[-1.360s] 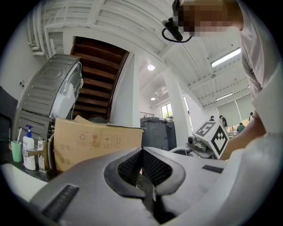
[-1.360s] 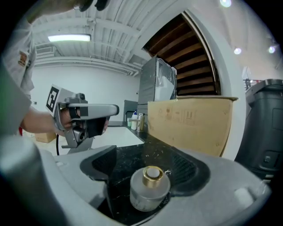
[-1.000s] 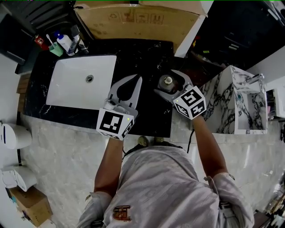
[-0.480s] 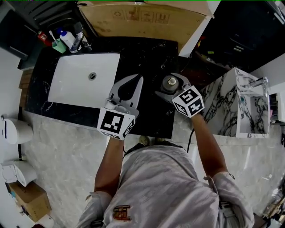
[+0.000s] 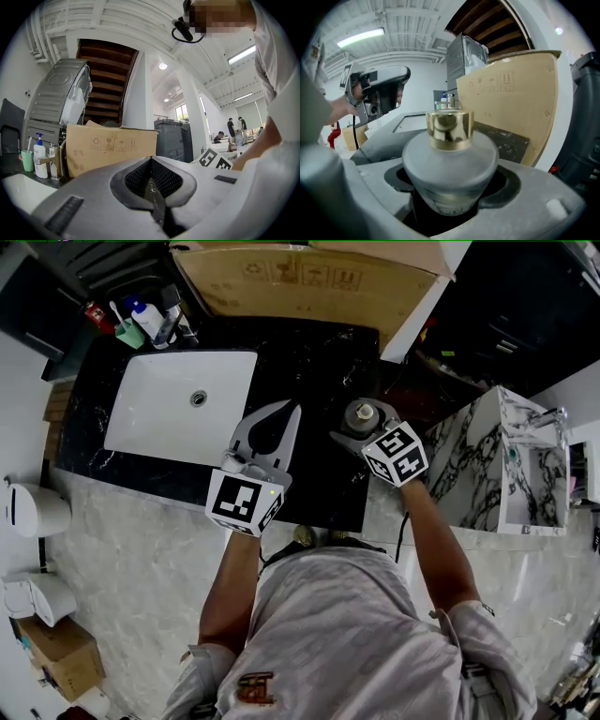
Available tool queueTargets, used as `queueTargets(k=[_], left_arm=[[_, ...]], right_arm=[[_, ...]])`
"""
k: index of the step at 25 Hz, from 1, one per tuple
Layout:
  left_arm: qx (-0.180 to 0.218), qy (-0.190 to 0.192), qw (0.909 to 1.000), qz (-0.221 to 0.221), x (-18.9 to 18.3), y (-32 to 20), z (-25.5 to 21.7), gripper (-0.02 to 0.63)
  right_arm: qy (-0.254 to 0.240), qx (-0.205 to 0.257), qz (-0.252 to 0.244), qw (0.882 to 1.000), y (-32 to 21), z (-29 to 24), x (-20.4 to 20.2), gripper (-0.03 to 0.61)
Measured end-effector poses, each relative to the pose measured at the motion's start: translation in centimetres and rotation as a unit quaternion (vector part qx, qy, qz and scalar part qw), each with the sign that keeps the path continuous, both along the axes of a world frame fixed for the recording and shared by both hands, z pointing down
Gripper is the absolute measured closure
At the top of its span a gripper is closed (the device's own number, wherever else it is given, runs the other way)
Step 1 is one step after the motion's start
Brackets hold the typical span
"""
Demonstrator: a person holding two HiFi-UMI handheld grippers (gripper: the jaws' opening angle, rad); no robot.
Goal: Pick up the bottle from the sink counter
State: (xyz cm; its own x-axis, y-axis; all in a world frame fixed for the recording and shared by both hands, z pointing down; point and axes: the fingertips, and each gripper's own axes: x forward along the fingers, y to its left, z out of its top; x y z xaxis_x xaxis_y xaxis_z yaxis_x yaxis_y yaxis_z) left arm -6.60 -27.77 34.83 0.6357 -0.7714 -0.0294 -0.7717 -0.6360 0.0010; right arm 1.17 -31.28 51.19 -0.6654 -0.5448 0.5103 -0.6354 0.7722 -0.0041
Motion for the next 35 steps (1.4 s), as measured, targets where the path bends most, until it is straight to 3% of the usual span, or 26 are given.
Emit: queueTargets(k=[3,19,35], left_arm=[[-0.002,-0.002,1.0,-0.003,-0.2,0.2,0.2,0.614],[-0.003,-0.005,1.0,-0.003,0.2,0.8,0.2,0.614],[0.01,-0.002,1.0,-0.002,0.8,2.1,-1.7,0.614]], right_arm=[[-0.001,0.003,0.004,1.0,-0.2,-0.1,0.1,0.238],[0.001,0.02,0.017,1.0,-0.3,-1.0,0.0,0.242],[-0.05,0.084,0.003,0.995,2.8,-10.9,-0.2,0.242]])
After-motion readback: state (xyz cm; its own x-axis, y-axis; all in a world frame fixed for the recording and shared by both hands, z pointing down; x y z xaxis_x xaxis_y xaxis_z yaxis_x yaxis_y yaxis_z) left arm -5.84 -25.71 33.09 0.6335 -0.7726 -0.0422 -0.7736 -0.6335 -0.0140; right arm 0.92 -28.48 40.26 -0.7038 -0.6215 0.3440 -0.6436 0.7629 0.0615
